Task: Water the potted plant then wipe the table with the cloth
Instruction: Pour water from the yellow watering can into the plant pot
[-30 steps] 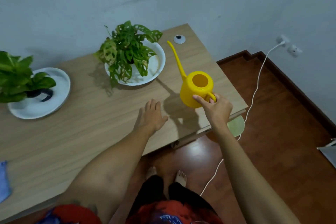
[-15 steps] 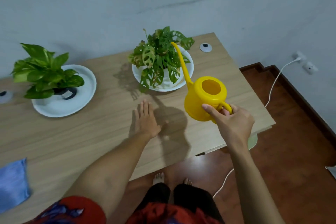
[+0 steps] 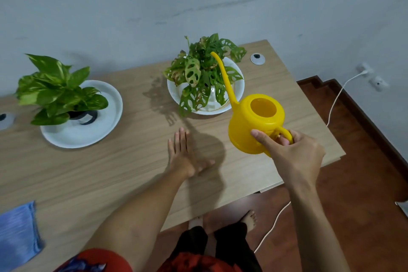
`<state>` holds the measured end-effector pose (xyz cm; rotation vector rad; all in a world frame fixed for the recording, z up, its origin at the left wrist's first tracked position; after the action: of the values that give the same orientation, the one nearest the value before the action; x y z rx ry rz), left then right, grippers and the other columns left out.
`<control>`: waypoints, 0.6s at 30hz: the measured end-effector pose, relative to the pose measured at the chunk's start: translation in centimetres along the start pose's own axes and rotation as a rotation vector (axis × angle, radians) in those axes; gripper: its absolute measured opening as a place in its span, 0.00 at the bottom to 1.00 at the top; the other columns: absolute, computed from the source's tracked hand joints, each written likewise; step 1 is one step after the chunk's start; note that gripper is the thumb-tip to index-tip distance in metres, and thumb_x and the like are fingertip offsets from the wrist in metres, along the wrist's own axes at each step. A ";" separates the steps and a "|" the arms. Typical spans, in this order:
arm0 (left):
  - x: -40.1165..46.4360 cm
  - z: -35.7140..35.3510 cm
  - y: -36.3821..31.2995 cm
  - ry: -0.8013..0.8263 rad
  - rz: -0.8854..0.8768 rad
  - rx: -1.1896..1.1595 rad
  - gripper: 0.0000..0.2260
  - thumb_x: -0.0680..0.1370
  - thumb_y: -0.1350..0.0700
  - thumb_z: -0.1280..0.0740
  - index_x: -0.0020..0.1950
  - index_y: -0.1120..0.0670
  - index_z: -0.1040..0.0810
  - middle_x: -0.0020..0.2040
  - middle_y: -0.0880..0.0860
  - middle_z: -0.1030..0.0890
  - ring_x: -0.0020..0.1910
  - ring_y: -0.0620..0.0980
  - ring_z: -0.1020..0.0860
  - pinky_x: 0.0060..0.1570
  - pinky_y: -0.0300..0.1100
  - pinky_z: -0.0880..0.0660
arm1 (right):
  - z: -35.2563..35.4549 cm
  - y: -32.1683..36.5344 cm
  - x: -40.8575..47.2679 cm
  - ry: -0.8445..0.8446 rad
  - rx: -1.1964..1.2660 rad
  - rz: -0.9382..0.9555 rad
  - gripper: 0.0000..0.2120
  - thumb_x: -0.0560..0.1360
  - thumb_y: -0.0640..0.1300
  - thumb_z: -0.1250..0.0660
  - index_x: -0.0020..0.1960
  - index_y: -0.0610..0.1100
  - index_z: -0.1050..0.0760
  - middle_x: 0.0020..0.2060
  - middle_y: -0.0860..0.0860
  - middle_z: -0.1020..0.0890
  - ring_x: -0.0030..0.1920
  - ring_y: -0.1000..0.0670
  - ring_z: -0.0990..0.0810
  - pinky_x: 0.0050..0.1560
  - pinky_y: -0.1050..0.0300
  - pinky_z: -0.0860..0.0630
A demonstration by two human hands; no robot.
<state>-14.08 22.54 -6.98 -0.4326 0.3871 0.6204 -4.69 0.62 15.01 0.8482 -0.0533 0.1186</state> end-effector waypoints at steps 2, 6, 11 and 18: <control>-0.1 0.0 0.1 -0.004 -0.009 0.003 0.65 0.62 0.16 0.46 0.78 0.58 0.72 0.78 0.56 0.76 0.76 0.53 0.77 0.73 0.57 0.75 | 0.2 0.5 0.0 0.002 -0.038 0.004 0.32 0.57 0.72 0.25 0.23 0.49 0.39 0.18 0.55 0.36 0.22 0.55 0.38 0.25 0.58 0.38; -0.1 0.1 0.1 0.011 -0.008 0.008 0.65 0.62 0.16 0.46 0.77 0.58 0.75 0.77 0.56 0.77 0.73 0.52 0.79 0.70 0.56 0.78 | 0.6 1.2 0.0 0.009 -0.067 0.021 0.32 0.58 0.72 0.25 0.24 0.47 0.37 0.19 0.55 0.34 0.22 0.54 0.36 0.26 0.58 0.37; -0.1 0.3 0.0 0.049 0.003 0.015 0.65 0.62 0.16 0.46 0.76 0.58 0.76 0.76 0.57 0.78 0.72 0.53 0.81 0.72 0.58 0.76 | 1.0 2.5 0.2 0.015 -0.081 0.050 0.32 0.58 0.71 0.25 0.23 0.49 0.38 0.18 0.56 0.34 0.22 0.56 0.36 0.26 0.59 0.38; 0.2 0.0 0.0 0.053 0.010 0.041 0.64 0.63 0.17 0.46 0.77 0.59 0.74 0.76 0.58 0.78 0.74 0.54 0.79 0.73 0.60 0.74 | 1.0 3.3 0.4 0.028 -0.095 0.067 0.33 0.58 0.72 0.26 0.28 0.42 0.29 0.20 0.53 0.31 0.24 0.52 0.31 0.28 0.55 0.32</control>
<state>-13.92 22.68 -7.10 -0.4086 0.4516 0.6105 -4.71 2.09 18.12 0.7502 -0.0608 0.1899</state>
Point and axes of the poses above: each hand's wrist, its own x-axis towards the middle knuckle, its own z-axis out of the back of the hand, y = z × x, the point moved 3 cm from there along x, towards the middle knuckle
